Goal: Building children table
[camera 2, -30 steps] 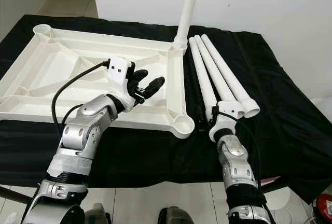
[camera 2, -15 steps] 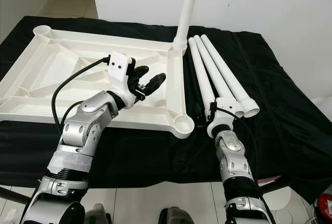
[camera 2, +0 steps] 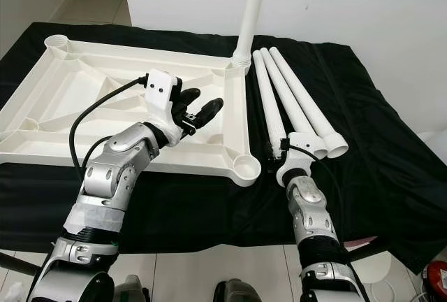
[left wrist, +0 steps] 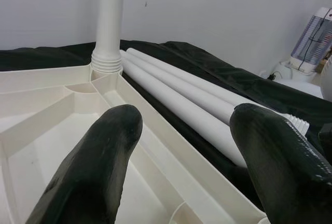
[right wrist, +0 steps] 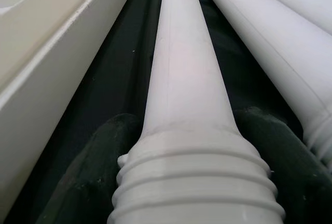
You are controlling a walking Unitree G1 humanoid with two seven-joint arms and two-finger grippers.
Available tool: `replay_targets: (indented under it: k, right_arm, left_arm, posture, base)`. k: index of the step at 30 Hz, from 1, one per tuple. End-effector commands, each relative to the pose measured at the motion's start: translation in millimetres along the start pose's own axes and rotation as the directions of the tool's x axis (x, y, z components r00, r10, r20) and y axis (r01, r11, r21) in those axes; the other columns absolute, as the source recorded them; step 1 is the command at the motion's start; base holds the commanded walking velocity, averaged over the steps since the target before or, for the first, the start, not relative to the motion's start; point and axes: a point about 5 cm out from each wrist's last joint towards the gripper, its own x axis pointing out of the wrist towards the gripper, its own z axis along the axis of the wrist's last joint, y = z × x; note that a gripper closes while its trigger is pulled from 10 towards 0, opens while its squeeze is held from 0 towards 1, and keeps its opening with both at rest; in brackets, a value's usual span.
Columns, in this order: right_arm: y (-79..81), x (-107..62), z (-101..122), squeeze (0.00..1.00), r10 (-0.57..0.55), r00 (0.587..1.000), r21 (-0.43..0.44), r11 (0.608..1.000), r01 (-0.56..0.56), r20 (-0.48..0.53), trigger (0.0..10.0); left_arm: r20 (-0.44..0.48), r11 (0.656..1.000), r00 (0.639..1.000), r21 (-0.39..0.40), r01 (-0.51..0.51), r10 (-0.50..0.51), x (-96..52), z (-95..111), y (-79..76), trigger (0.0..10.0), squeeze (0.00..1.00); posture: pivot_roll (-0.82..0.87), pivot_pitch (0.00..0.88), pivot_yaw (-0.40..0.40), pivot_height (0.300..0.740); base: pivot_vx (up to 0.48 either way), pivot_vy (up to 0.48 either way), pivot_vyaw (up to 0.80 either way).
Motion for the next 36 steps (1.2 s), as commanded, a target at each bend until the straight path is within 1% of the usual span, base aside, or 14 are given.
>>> replay_targets:
  k: [1,5,7,13,14,17,20,23,25,26,29,31,35,36]
  right_arm:
    - [1.6,-2.3,-12.8,0.00,0.006,0.998,0.035,0.999,-0.004,-0.061,0.0]
    - [0.4,-2.4,-15.1,0.00,-0.017,0.997,0.074,0.997,0.023,-0.072,0.0]
    - [0.4,-1.2,-7.7,0.00,-0.029,0.999,0.129,0.991,0.031,-0.018,0.0]
    - [-6.3,2.7,1.9,0.00,-0.073,0.997,0.121,0.990,0.071,0.020,0.0]
    - [-9.6,4.6,4.8,0.00,-0.103,0.995,0.082,0.991,0.102,0.014,10.0]
    - [-12.4,6.4,7.2,0.00,-0.134,0.991,0.051,0.990,0.134,0.008,10.0]
    - [-16.0,9.7,19.5,0.00,-0.187,0.981,0.006,0.982,0.187,0.055,10.0]
    - [-15.7,10.7,27.8,0.00,-0.192,0.977,0.006,0.981,0.192,0.095,10.0]
    - [-15.0,12.0,46.6,0.00,-0.188,0.965,0.016,0.982,0.188,0.182,10.0]
    - [-15.0,12.0,46.6,0.00,-0.188,0.965,0.016,0.982,0.188,0.182,10.0]
    - [-12.4,10.3,75.1,0.00,-0.140,0.937,0.062,0.990,0.126,0.321,10.0]
    - [-10.6,8.4,87.9,0.00,-0.114,0.914,0.054,0.993,0.101,0.390,10.0]
    - [-8.7,7.0,97.2,0.00,-0.103,0.891,0.044,0.995,0.093,0.442,10.0]
    - [-6.1,4.3,106.6,0.00,-0.086,0.863,0.034,0.996,0.080,0.497,10.0]
  left_arm:
    - [-0.004,0.999,0.999,0.007,-0.037,0.037,2.7,-0.4,0.7,10.0,0.00]
    - [-0.001,0.999,1.000,0.029,-0.030,0.030,1.6,0.9,1.8,10.0,0.00]
    - [0.002,0.999,0.999,0.041,-0.032,0.032,1.2,1.9,4.9,10.0,0.00]
    - [0.003,0.998,0.999,0.039,-0.043,0.043,1.9,2.1,8.3,10.0,0.00]
    - [0.005,0.998,0.999,0.039,-0.044,0.043,2.2,2.7,8.9,10.0,0.00]
    - [0.006,0.998,0.999,0.039,-0.044,0.044,2.4,3.2,9.5,10.0,0.00]
    - [0.012,0.998,0.999,0.046,-0.037,0.037,3.5,4.0,8.7,10.0,0.00]
    - [0.014,0.998,0.999,0.048,-0.035,0.034,4.2,3.9,7.8,10.0,0.00]
    - [0.017,0.998,0.999,0.046,-0.030,0.029,5.8,3.4,6.3,10.0,0.00]
    - [0.017,0.998,0.999,0.046,-0.030,0.029,5.8,3.4,6.3,10.0,0.00]
    - [0.019,0.999,1.000,0.047,-0.017,0.016,7.2,2.6,3.9,10.0,0.00]
    - [0.022,0.999,1.000,0.049,-0.012,0.011,7.4,3.0,3.7,10.0,0.00]
    - [0.025,0.999,1.000,0.050,-0.008,0.007,7.4,3.6,3.8,10.0,0.00]
    - [0.029,0.998,1.000,0.055,-0.003,0.002,7.1,4.9,4.5,10.0,0.00]
  posture:
    - [0.09,0.000,-0.052,0.740]
    - [0.09,0.000,-0.053,0.740]
    - [0.09,0.000,-0.052,0.740]
    - [0.08,0.000,-0.045,0.740]
    - [0.08,0.000,-0.045,0.740]
    - [0.08,0.000,-0.045,0.740]
    - [0.08,0.000,-0.043,0.740]
    - [0.07,0.000,-0.042,0.740]
    - [0.07,0.000,-0.043,0.740]
    - [0.07,0.000,-0.043,0.740]
    - [0.07,0.000,-0.043,0.740]
    - [0.07,0.000,-0.044,0.740]
    - [0.07,0.000,-0.044,0.740]
    - [0.07,0.000,-0.046,0.740]
  base:
    - [0.000,0.000,0.00]
    - [0.000,0.000,0.00]
    - [0.000,0.000,0.00]
    - [0.000,0.000,0.00]
    - [0.000,0.000,0.00]
    - [0.000,0.000,0.00]
    - [0.000,0.000,0.00]
    - [0.000,0.000,0.00]
    - [0.000,0.000,0.00]
    - [0.000,0.000,0.00]
    - [0.000,0.000,0.00]
    - [0.000,0.000,0.00]
    - [0.000,0.000,0.00]
    - [0.000,0.000,0.00]
